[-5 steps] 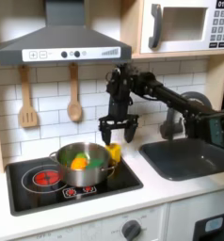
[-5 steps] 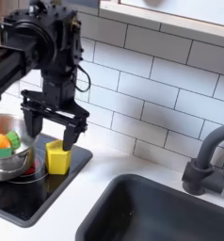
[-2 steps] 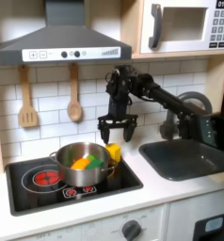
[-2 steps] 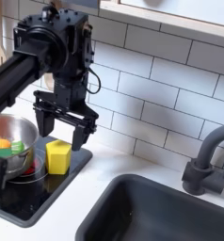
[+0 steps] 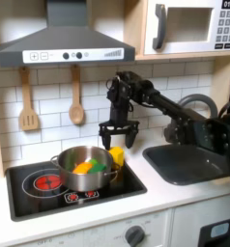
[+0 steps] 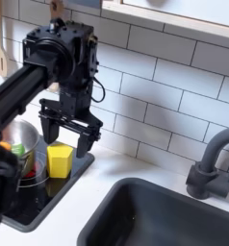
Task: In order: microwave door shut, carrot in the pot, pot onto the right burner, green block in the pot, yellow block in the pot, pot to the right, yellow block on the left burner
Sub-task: 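Put the yellow block in the pot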
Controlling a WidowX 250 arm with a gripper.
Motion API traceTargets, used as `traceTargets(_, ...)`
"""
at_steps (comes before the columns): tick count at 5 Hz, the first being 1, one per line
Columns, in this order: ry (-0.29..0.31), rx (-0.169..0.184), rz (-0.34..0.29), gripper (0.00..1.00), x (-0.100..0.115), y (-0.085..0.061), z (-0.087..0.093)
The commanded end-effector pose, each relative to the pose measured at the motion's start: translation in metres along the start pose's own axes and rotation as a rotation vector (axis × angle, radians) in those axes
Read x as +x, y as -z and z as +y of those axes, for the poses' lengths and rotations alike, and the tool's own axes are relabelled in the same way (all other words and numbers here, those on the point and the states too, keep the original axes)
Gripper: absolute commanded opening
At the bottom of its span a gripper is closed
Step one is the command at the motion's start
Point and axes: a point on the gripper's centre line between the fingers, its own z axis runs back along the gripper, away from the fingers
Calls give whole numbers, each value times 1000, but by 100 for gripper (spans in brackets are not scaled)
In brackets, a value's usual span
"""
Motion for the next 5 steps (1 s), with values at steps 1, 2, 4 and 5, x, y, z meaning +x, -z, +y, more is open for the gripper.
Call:
traceTargets(1,29,1,12,100,-9,7,4)
traceTargets(2,55,4,10,100,-15,6,1)
traceTargets(4,75,10,13,100,-15,0,11)
traceTargets(5,60,11,35,100,-20,2,18)
